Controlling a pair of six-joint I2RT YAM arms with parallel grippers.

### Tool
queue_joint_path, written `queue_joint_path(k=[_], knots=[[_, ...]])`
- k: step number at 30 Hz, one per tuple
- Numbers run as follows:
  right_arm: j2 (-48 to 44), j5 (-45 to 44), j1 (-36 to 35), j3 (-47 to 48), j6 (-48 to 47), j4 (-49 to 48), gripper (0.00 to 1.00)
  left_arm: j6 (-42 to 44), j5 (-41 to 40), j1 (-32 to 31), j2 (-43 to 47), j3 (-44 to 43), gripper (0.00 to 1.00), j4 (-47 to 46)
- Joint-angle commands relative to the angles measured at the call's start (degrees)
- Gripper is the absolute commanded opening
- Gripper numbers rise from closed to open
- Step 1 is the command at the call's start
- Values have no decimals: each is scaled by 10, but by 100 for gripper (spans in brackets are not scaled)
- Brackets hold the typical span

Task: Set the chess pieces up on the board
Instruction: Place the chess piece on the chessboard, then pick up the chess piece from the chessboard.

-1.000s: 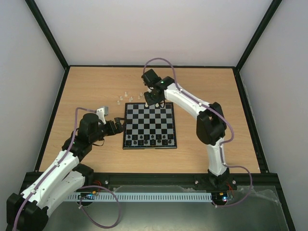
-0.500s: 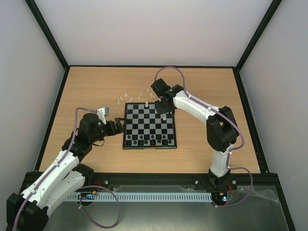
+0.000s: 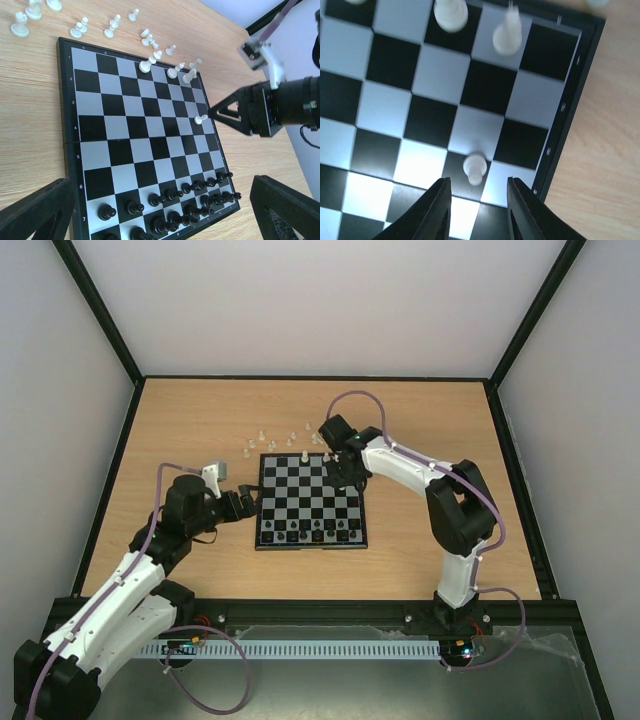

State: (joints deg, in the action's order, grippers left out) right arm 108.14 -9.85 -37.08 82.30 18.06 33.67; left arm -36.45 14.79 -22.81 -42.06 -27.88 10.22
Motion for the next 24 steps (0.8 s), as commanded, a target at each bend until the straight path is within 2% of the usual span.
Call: queue_joint_path(k=[1, 7, 18, 24], knots=[[-33, 26, 0, -50, 9, 4, 32, 3, 3, 4, -7, 8, 99, -4], [-36, 30, -3, -78, 11, -15, 27, 1, 3, 4, -12, 10, 99, -11], [5, 23, -3, -41, 5, -19, 27, 0, -1, 4, -8, 8, 99, -5], [26, 22, -3, -22, 1, -18, 18, 1, -3, 4, -9, 7, 99, -3]])
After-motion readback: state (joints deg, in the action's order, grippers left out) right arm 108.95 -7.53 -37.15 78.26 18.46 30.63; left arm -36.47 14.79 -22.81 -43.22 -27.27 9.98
